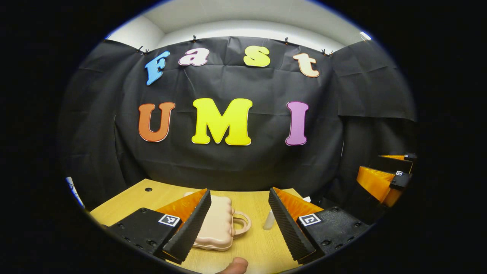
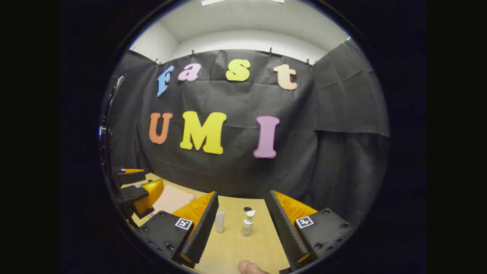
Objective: First open the suitcase, pack the skin care products into it, and then close the suitcase.
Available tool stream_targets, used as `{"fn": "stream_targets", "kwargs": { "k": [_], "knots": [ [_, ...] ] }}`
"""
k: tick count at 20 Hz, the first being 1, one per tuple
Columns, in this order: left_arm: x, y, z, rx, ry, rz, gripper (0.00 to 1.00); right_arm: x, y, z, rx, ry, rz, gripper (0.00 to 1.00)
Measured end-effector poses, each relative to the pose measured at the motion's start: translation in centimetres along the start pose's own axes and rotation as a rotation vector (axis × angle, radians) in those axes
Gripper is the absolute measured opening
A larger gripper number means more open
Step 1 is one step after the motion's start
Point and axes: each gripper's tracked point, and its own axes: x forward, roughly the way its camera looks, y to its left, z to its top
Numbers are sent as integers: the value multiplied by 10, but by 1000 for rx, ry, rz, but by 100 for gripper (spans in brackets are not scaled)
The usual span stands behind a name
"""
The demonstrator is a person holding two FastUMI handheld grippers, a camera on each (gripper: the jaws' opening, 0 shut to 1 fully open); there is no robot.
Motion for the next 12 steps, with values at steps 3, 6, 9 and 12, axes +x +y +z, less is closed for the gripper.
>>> {"fn": "stream_targets", "kwargs": {
  "k": [3,6,9,12],
  "knots": [
    [6,-2,-4,-3,7,10,97,7,-1,1,6,1,13,79],
    [13,-4,-8,1,4,22,97,17,-7,0,-3,-2,20,78],
    [28,2,-21,81,-12,55,97,27,-25,1,-27,-13,-1,79],
    [47,4,-59,225,26,82,97,36,-59,3,-31,-16,-49,79]
  ]
}}
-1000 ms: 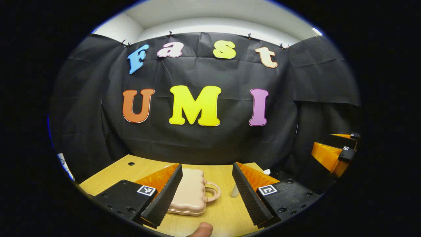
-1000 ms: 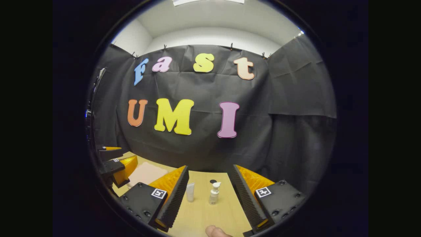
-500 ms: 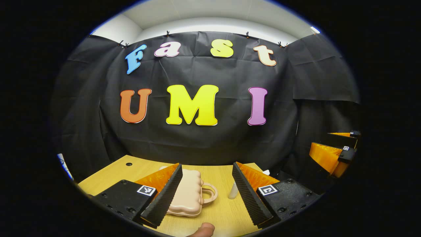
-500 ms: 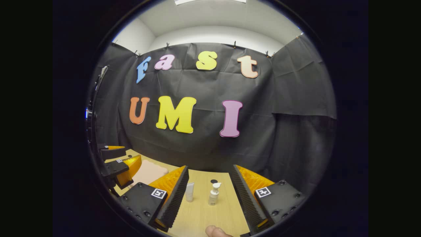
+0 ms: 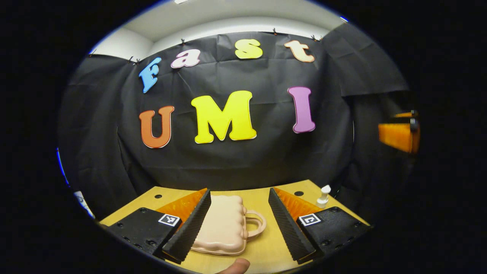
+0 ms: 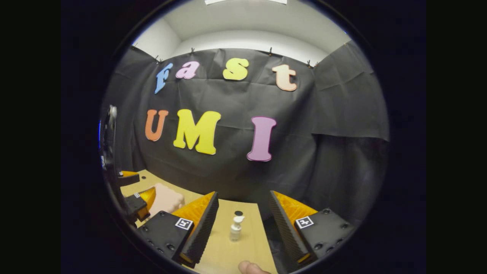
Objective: First open the suitcase, pack the skin care products into it, and then close the suitcase.
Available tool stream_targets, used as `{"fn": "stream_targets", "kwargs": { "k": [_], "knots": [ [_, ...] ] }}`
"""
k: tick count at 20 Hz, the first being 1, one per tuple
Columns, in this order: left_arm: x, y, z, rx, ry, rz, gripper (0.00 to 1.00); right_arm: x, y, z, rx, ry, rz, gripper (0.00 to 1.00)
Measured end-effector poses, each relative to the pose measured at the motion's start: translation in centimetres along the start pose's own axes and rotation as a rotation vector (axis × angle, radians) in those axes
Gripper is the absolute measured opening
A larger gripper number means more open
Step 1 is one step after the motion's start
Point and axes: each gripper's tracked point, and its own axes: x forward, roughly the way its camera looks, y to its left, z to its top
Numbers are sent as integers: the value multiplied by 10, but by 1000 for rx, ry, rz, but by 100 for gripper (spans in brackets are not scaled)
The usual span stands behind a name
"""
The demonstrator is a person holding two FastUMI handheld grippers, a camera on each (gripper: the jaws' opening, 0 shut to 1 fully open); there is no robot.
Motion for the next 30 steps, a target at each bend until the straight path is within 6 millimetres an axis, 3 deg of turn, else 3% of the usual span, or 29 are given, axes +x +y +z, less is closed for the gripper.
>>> {"fn": "stream_targets", "kwargs": {
  "k": [4,10,15,20,22,23,26,27,30],
  "knots": [
    [30,-23,-59,246,40,-21,100,12,-47,-6,-5,0,-63,79],
    [60,-49,-146,622,165,-58,98,25,-72,-34,28,15,-35,79],
    [80,-50,-167,909,219,-26,96,46,-93,-59,81,36,1,80],
    [105,-46,-181,1049,264,-15,93,63,-118,-84,87,58,7,79],
    [106,-45,-179,1115,280,-7,80,63,-113,-87,68,63,15,80],
    [108,-45,-176,1142,279,-9,68,61,-109,-88,67,70,19,78],
    [106,-46,-190,1176,320,-42,58,58,-94,-92,54,82,22,80],
    [106,-44,-196,1192,347,-48,41,56,-88,-91,47,85,17,80],
    [106,-44,-187,1168,307,-50,16,51,-71,-85,41,87,-1,79]
  ]
}}
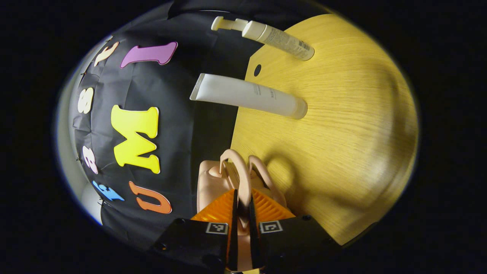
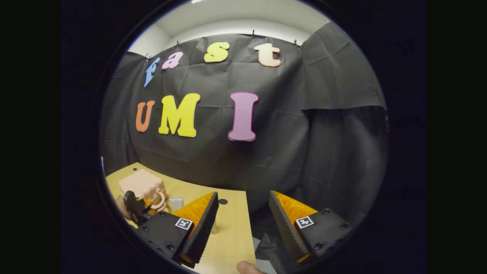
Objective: First open the suitcase, pack the skin care products into it, and then close the suitcase.
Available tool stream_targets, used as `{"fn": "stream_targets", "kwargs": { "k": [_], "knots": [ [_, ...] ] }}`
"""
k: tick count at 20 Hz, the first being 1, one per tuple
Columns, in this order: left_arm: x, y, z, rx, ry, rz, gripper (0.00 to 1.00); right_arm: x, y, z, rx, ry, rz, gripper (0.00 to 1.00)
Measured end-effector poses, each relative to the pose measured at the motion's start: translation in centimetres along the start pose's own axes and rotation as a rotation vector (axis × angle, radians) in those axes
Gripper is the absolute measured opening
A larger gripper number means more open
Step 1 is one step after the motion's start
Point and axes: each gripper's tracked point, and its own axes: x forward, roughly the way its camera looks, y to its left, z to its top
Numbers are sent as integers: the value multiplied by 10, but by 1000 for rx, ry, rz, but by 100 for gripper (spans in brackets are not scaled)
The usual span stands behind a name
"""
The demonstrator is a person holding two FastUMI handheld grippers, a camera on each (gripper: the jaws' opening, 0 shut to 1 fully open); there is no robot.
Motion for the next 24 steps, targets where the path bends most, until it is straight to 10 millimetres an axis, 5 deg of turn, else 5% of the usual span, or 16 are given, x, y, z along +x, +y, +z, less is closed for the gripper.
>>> {"fn": "stream_targets", "kwargs": {
  "k": [7,13,17,20,24],
  "knots": [
    [-17,44,-5,-287,-130,-6,3,-16,48,26,27,16,-110,79],
    [-36,124,-31,-578,-194,-1,3,-32,110,60,-4,-41,-168,79],
    [-30,189,-79,-824,-232,4,2,-45,162,70,-2,-70,-184,79],
    [-30,229,-138,-922,-235,37,2,-54,205,69,-30,-53,-157,80],
    [-16,250,-213,-944,-241,70,2,-63,256,65,-38,-43,-123,80]
  ]
}}
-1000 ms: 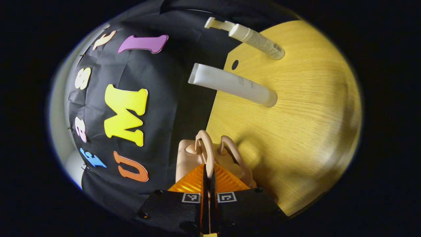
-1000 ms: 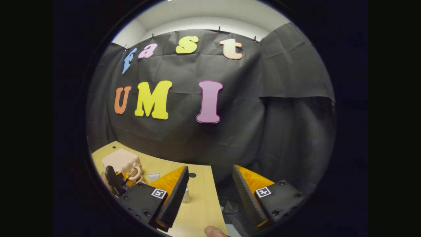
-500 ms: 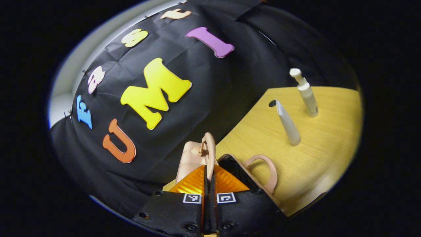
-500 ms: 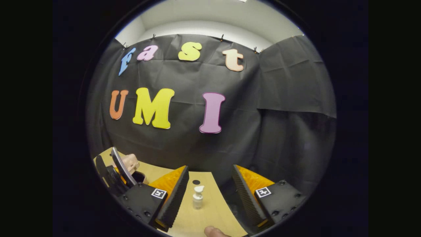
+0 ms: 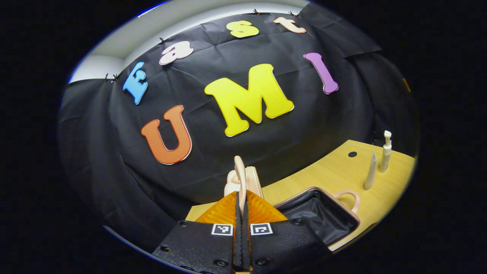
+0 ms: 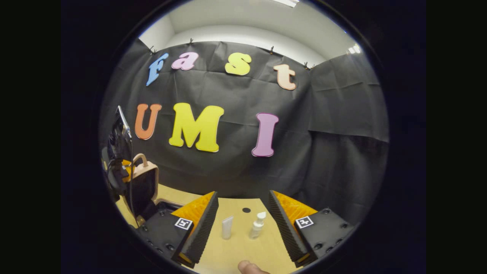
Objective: First open the suitcase, pack the skin care products into it, and then close the suitcase.
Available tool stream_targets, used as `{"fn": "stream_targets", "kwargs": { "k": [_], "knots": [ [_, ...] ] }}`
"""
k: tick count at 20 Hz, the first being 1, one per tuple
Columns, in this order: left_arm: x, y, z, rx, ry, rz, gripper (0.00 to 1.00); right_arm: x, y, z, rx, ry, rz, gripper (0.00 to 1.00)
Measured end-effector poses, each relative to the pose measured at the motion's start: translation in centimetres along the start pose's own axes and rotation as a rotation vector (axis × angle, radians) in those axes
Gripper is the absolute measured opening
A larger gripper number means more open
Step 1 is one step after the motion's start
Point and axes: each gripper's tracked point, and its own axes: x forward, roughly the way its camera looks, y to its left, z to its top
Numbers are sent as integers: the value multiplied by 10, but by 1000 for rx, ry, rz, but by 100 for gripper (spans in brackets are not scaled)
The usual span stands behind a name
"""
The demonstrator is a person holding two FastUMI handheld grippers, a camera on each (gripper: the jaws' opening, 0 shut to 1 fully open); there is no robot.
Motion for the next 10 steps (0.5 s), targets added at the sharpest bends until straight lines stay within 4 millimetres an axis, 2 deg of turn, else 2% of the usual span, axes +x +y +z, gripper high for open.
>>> {"fn": "stream_targets", "kwargs": {
  "k": [3,5,7,10],
  "knots": [
    [8,46,-28,7,15,30,3,-7,27,-10,-2,31,31,79],
    [12,66,-51,-21,38,41,2,-13,42,-16,33,61,48,79],
    [15,85,-72,-4,48,51,3,-16,45,-18,28,71,39,80],
    [23,113,-117,0,117,80,3,-18,46,-26,22,100,17,78]
  ]
}}
